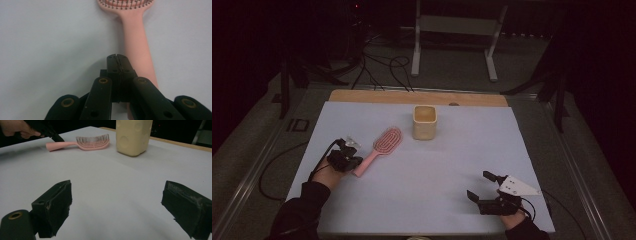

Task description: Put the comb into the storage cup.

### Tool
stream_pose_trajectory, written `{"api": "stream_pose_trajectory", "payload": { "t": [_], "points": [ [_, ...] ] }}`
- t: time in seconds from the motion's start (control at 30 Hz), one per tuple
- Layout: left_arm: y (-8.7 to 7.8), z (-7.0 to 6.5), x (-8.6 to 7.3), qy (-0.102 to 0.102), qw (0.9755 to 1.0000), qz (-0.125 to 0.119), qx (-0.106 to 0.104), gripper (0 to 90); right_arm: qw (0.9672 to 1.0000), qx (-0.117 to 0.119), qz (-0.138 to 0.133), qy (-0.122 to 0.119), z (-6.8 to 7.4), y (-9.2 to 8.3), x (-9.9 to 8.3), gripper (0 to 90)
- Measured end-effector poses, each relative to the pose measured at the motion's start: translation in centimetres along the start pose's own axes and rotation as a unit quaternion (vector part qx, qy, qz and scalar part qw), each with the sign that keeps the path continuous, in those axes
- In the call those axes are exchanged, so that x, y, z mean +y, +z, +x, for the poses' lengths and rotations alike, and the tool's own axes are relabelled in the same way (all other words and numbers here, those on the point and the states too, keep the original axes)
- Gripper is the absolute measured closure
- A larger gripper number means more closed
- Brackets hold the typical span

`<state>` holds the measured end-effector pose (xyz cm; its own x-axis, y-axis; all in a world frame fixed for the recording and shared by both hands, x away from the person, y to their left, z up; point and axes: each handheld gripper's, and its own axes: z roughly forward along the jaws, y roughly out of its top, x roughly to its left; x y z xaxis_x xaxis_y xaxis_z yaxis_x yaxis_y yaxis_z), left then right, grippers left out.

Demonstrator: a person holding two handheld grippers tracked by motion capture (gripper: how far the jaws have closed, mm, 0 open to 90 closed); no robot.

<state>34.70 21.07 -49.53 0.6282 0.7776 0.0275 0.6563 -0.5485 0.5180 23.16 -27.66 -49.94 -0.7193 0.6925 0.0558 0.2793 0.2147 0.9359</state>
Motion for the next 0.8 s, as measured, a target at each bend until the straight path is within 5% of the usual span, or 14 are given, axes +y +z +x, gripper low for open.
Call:
{"api": "stream_pose_trajectory", "payload": {
  "t": [0.33, 0.53, 0.8],
  "points": [
    [-0.2, -1.2, -0.1, 0.003, 0.9999, 0.008, -0.013, 90.0, 1.0000, -0.001, 0.001, 0.001, 0.0, 0.0, 0.0, 9.1],
    [-0.9, -0.4, 0.0, -0.029, 0.9995, -0.001, -0.010, 85.6, 1.0000, -0.002, -0.001, 0.004, 0.0, 0.0, 0.0, 9.1],
    [-2.1, 0.2, 0.5, -0.048, 0.9987, -0.007, -0.012, 78.6, 1.0000, -0.004, 0.003, 0.001, 0.0, 0.0, 0.0, 9.1]
  ]
}}
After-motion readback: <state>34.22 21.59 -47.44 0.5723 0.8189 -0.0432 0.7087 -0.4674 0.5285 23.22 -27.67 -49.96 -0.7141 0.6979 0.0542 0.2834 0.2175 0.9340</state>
